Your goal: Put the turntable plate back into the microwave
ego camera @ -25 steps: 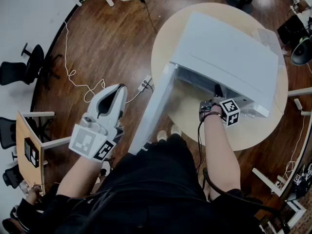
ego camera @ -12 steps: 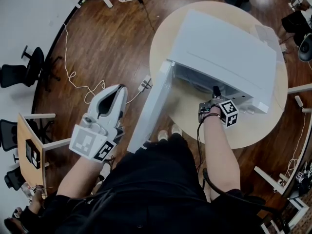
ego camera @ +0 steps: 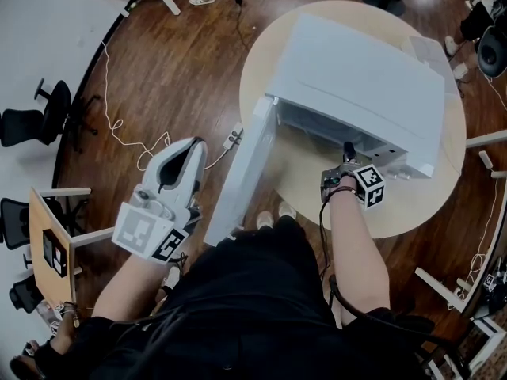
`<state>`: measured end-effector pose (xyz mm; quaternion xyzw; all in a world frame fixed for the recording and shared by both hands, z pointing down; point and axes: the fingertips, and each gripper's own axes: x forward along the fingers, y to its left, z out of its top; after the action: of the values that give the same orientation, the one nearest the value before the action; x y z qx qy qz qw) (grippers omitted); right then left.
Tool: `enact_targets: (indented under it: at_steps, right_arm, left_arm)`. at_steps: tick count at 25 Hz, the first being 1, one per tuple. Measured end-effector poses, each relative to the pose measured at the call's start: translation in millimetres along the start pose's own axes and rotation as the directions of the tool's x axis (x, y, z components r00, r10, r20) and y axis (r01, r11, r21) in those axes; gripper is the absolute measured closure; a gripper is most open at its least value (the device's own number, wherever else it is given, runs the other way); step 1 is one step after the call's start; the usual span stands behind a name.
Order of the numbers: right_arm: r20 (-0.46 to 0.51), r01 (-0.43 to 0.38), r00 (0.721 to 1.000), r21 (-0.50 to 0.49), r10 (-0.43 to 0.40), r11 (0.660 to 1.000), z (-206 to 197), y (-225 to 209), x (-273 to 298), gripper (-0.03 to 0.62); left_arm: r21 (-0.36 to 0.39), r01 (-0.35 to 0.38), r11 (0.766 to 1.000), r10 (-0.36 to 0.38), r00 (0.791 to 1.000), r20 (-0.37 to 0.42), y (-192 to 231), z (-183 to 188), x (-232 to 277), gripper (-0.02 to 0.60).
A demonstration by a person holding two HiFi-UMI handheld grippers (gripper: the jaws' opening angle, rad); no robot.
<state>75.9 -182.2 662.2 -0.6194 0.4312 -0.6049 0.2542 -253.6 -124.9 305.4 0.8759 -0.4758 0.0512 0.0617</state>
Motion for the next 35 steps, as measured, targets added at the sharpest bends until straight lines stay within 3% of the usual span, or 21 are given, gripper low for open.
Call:
enact_targets:
  at_steps: [7, 14, 18, 22, 29, 31, 33, 35]
  right_arm:
    - [0.025, -0.001, 1.0, -0.025, 0.002, 1.0, 16.6, -8.1, -20.5, 0.395]
    - [-0.008, 0.009, 1.0, -0.11, -0.01, 0.994, 15.8, -23.7, -41.7, 0.395]
    - [-0.023, 0.018, 0.999, -0.228, -0.024, 0.974, 16.0, -26.6, -55.6, 0.395]
    - [-0.064, -0.038, 0.998, -0.371, 0.016, 0.928, 16.8, -18.3, -71.8, 0.395]
    - [-0.054, -0.102, 0.995, -0.604, 0.087, 0.79, 37.8, 6.9, -111.2, 0.395]
    - [-0.04, -0.118, 0.992, -0.667, 0.123, 0.736, 42.8, 23.5, -124.0, 0.395]
    - [-0.032, -0.128, 0.986, -0.766, 0.161, 0.63, 42.2, 44.3, -140.1, 0.395]
    - [-0.026, -0.123, 0.979, -0.865, 0.201, 0.486, 38.6, 64.5, -158.0, 0.416]
  left_arm:
    - [0.001, 0.05, 0.999, -0.05, 0.999, 0.012, -16.0, 1.1, 9.3, 0.574]
    - [0.004, 0.105, 0.994, -0.105, 0.994, 0.021, -37.3, 2.9, 25.3, 0.574]
    - [0.002, 0.128, 0.992, -0.128, 0.991, 0.025, -43.9, 4.9, 32.3, 0.574]
    - [-0.021, 0.129, 0.991, -0.129, 0.991, 0.017, -47.0, -4.7, 36.9, 0.574]
    - [-0.048, 0.175, 0.983, -0.174, 0.985, 0.014, -63.4, -15.7, 49.8, 0.574]
    - [-0.05, 0.19, 0.981, -0.189, 0.982, 0.02, -68.3, -15.2, 54.3, 0.574]
    - [-0.047, 0.204, 0.978, -0.203, 0.979, 0.027, -73.1, -14.8, 57.1, 0.574]
    - [-0.043, 0.213, 0.976, -0.211, 0.977, 0.033, -77.8, -15.8, 59.4, 0.574]
